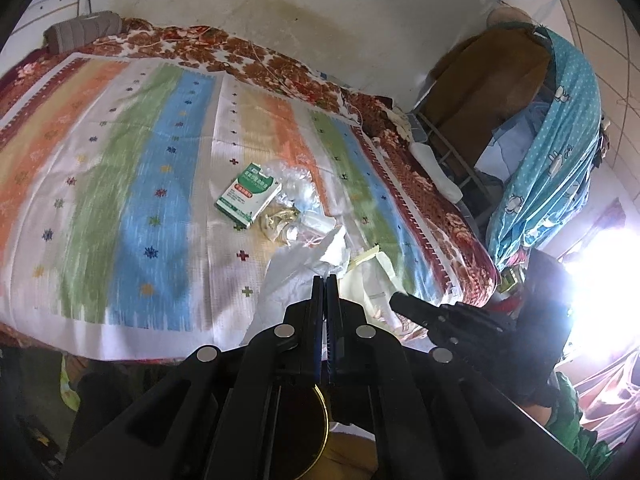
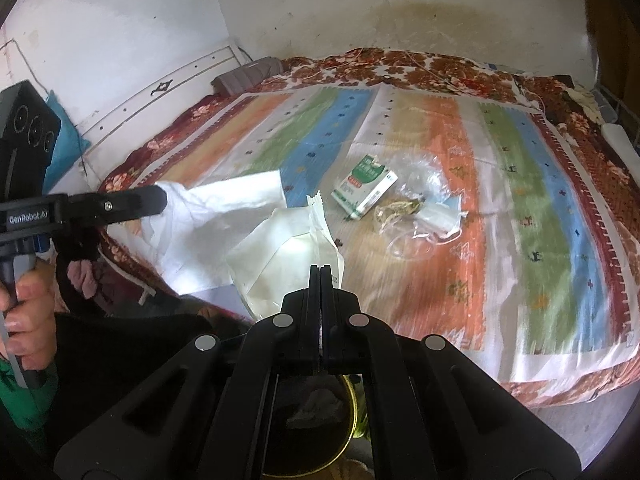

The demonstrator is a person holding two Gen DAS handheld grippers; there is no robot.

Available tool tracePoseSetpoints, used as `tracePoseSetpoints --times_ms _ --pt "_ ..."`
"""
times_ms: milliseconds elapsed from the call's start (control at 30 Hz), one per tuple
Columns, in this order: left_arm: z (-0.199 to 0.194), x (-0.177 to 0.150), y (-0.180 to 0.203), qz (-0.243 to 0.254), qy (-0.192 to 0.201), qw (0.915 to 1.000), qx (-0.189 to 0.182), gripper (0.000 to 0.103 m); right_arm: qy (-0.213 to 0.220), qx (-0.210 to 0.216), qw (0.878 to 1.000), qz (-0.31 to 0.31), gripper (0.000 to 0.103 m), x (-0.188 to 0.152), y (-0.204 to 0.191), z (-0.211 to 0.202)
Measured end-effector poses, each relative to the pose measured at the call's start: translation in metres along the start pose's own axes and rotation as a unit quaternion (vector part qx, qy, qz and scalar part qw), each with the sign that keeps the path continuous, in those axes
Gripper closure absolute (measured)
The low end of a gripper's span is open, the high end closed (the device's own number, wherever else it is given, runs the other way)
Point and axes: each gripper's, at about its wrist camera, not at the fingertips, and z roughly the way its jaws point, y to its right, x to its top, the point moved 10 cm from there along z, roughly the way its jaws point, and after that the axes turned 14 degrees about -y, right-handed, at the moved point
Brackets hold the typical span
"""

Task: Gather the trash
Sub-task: 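Lift the tissue and wrapper and carry them toward the bin, then open both tools over the bin to drop the tissue and wrapper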

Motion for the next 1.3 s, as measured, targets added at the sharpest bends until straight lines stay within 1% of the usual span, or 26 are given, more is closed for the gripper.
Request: tracePoseSetpoints --times_ms 67,133,200,267,467,600,733,767,867,933,1033,1167,1300 --pt "0.002 -0.006 0.0 0.0 -0.002 1.0 -0.002 0.102 -0.003 0.002 1.0 0.003 0.103 -0.005 -0.003 0.001" --pt "0.008 -0.013 0.0 0.001 -0.01 0.9999 0.006 0.102 -0.004 0.005 1.0 0.007 0.103 -0.01 -0.004 0.001" --pt "0.009 -0.017 0.003 0.004 -0.011 0.9999 0.004 0.102 -0.006 0.007 1.0 0.011 0.103 -0.015 -0.004 0.002" --pt "0.009 -0.02 0.004 0.007 -0.01 0.9999 0.012 0.102 -0.016 0.01 1.0 0.019 0.103 -0.022 -0.004 0.008" --pt "0.013 -0.037 -0.006 -0.014 -0.019 0.9996 0.014 0.102 -0.033 0.012 0.999 0.012 0.103 -0.039 -0.013 0.016" --pt "0.012 -0.047 -0.009 -0.028 -0.023 0.9993 0.008 0.102 -0.04 0.016 0.999 0.013 0.103 -0.049 -0.015 0.019" --pt "0.014 -0.055 -0.012 -0.032 -0.022 0.9991 0.014 0.102 -0.046 0.02 0.999 0.015 0.103 -0.057 -0.017 0.02" --pt "0.017 -0.058 -0.014 -0.036 -0.027 0.9988 0.019 0.102 -0.049 0.021 0.998 0.015 0.103 -0.059 -0.018 0.022" --pt "0.022 -0.064 -0.016 -0.043 -0.038 0.9982 0.018 0.102 -0.058 0.024 0.998 0.015 0.103 -0.066 -0.022 0.027" --pt "0.019 -0.068 -0.022 -0.051 -0.033 0.9976 0.034 0.102 -0.063 0.022 0.998 0.01 0.103 -0.07 -0.025 0.029" --pt "0.021 -0.075 -0.027 -0.061 -0.042 0.9969 0.029 0.102 -0.069 0.017 0.997 0.007 0.103 -0.077 -0.026 0.032" --pt "0.022 -0.083 -0.026 -0.059 -0.046 0.9967 0.031 0.102 -0.078 0.016 0.997 0.007 0.103 -0.086 -0.028 0.037" --pt "0.028 -0.094 -0.028 -0.062 -0.056 0.9957 0.039 0.102 -0.093 0.013 0.996 0.003 0.103 -0.096 -0.034 0.046"
